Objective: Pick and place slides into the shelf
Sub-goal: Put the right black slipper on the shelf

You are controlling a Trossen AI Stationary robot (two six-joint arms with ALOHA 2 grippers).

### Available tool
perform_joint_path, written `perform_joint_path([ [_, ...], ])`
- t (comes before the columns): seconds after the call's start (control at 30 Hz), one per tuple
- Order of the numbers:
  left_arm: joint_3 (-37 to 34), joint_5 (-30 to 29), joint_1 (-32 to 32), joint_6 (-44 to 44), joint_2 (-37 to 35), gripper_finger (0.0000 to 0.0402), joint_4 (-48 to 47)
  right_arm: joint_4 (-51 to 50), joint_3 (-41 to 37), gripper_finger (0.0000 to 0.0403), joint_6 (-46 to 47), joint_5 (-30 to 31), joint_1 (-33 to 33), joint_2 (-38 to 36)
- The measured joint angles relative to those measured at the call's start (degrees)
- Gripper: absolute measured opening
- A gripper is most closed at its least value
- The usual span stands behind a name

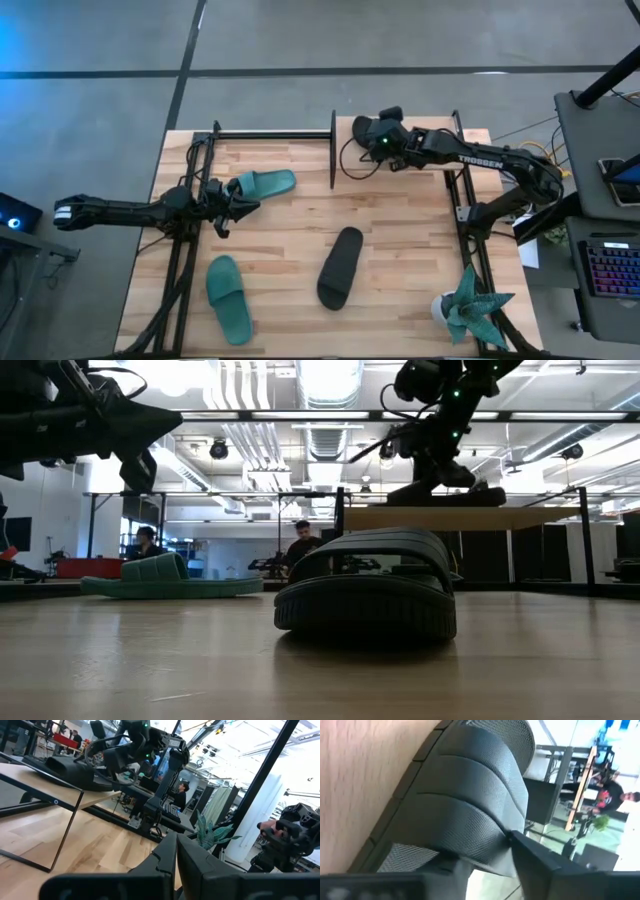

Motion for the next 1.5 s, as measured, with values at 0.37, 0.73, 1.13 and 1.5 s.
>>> perform_joint_path([
  [0.37, 0.00, 0.00, 0.00, 0.01, 0.00, 0.0000, -0.13, -8.86, 4.41, 0.0015, 34.95, 8.79, 0.08, -0.81],
  [0.73, -0.02, 0.00, 0.02, 0.07, 0.00, 0.0000, -0.17, -24.78, 15.63, 0.0014, 60.86, 9.30, 0.10, 7.53],
  [1.13, -0.02, 0.02, 0.00, 0.07, 0.00, 0.0000, -0.15, -28.84, 23.00, 0.0045, 67.57, 5.47, 0.02, 16.07],
  [1.5, 0.00, 0.02, 0.02, 0.07, 0.00, 0.0000, -0.17, -35.48, 24.21, 0.0157, 67.78, -0.77, 0.51, 13.52],
])
